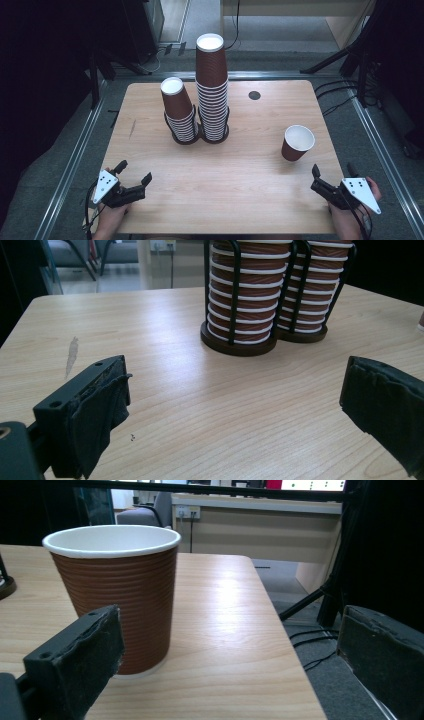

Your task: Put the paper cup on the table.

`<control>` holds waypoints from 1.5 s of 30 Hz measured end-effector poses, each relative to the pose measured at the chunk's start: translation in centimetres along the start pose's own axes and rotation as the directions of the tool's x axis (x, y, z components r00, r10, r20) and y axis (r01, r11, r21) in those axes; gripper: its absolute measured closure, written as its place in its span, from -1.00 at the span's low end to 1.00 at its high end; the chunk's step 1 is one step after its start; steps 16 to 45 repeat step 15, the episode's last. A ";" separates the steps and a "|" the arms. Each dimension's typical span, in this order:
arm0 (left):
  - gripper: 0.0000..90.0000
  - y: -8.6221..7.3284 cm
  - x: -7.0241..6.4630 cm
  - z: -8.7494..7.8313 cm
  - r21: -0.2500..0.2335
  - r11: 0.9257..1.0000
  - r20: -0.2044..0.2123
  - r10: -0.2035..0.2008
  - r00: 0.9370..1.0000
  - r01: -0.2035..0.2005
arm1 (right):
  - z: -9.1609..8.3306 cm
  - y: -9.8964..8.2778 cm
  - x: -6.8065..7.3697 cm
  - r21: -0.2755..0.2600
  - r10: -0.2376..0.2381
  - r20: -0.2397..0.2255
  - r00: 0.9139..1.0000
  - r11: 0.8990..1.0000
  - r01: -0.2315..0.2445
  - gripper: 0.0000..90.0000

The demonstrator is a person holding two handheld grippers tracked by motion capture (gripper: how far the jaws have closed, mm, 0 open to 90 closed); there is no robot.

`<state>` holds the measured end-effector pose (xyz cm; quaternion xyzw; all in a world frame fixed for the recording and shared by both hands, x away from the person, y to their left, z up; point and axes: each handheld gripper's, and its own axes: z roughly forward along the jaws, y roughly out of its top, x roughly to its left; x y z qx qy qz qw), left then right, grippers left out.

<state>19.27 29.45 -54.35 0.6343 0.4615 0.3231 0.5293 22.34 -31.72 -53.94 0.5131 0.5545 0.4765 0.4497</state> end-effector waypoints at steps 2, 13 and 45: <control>-0.99 0.0 0.0 0.0 -0.001 1.000 0.000 0.000 1.000 0.000 | -0.3 -0.1 -0.4 -0.002 0.007 0.009 1.000 1.000 -0.007 -1.00; -0.99 -0.1 -0.4 0.1 0.009 1.000 -0.003 0.022 1.000 -0.022 | -1.2 -0.4 -1.4 -0.025 0.057 0.039 0.998 0.998 -0.056 -1.00; -0.99 -0.2 -0.5 0.1 0.011 1.000 -0.002 0.028 1.000 -0.028 | -1.2 -0.4 -1.4 -0.025 0.057 0.038 0.998 0.998 -0.056 -1.00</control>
